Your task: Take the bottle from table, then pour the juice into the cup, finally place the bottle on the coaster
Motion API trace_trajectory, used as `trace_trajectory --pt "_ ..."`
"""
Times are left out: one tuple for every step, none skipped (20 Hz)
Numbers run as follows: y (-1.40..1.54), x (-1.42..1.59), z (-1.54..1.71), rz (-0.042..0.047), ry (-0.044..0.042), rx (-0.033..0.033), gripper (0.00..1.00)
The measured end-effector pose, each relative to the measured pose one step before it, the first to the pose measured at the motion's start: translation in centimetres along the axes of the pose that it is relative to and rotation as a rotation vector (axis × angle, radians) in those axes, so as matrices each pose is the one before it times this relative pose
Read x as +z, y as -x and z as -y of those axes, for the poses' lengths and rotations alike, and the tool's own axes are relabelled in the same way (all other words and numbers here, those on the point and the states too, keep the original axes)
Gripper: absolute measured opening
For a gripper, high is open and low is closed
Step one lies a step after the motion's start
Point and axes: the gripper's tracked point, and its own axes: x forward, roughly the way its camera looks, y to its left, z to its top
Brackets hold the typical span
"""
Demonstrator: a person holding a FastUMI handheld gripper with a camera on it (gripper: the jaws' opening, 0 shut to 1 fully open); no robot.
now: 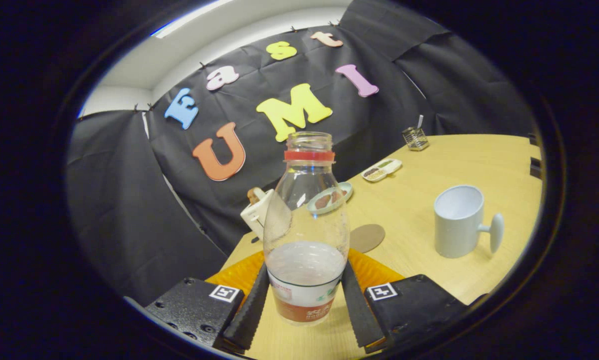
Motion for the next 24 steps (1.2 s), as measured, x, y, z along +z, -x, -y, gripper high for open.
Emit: trace_trajectory --pt "-0.177 0.199 -0.251 -0.00786 -0.03319 0.01662 0.78" --pt "-0.054 0.078 -0.362 -0.00665 -0.03683 0.02052 0.78" --pt "-0.15 0.119 -0.289 -0.00912 -0.03801 0.01927 0.78" --pt "0.075 0.153 -0.243 -0.00272 -0.04415 0.0191 0.78" --pt "-0.063 0.261 -0.188 -0.00503 -0.04536 0.01735 0.78" --pt "-0.199 -0.022 -0.006 -0.00728 -0.04962 0.01078 0.78" --pt "-0.155 0.14 0.109 -0.00825 -0.05126 0.00817 0.77" --pt "0.067 0.261 0.143 -0.00325 -0.04873 0.00755 0.77" --pt "-0.06 0.558 0.037 0.00606 -0.05346 0.00962 0.77" --pt "0.085 0.411 -0.432 0.0045 -0.05479 0.02355 0.77" --pt "-0.046 0.353 -0.392 -0.00182 -0.04878 0.01972 0.77" --pt "0.168 0.148 -0.223 -0.00054 -0.04047 0.01676 0.77" --pt "-0.088 0.228 -0.245 0.00041 -0.02669 0.01628 0.76" --pt "-0.153 -0.03 -0.06 -0.00282 -0.01589 0.00854 0.76" --pt "-0.209 -0.072 0.047 -0.00823 -0.01538 0.00435 0.76" --pt "-0.164 0.031 -0.24 -0.00044 -0.02278 0.01378 0.76" --pt "-0.111 0.053 -0.176 -0.00151 -0.0296 0.01138 0.76" --pt "0.234 0.191 -0.088 0.00982 -0.0403 0.0068 0.76" --pt "0.079 0.361 -0.19 0.00776 -0.04689 0.01235 0.77" --pt "0.017 0.377 -0.085 0.01275 -0.05257 0.00656 0.77" --pt "-0.044 0.427 -0.132 0.01107 -0.0459 0.00591 0.76" --pt "0.03 0.139 -0.051 -0.00086 -0.02932 0.00573 0.76" --pt "0.016 0.258 -0.014 0.00113 -0.01669 0.00009 0.76" --pt "0.143 0.251 0.028 -0.00007 -0.00393 -0.00156 0.76"
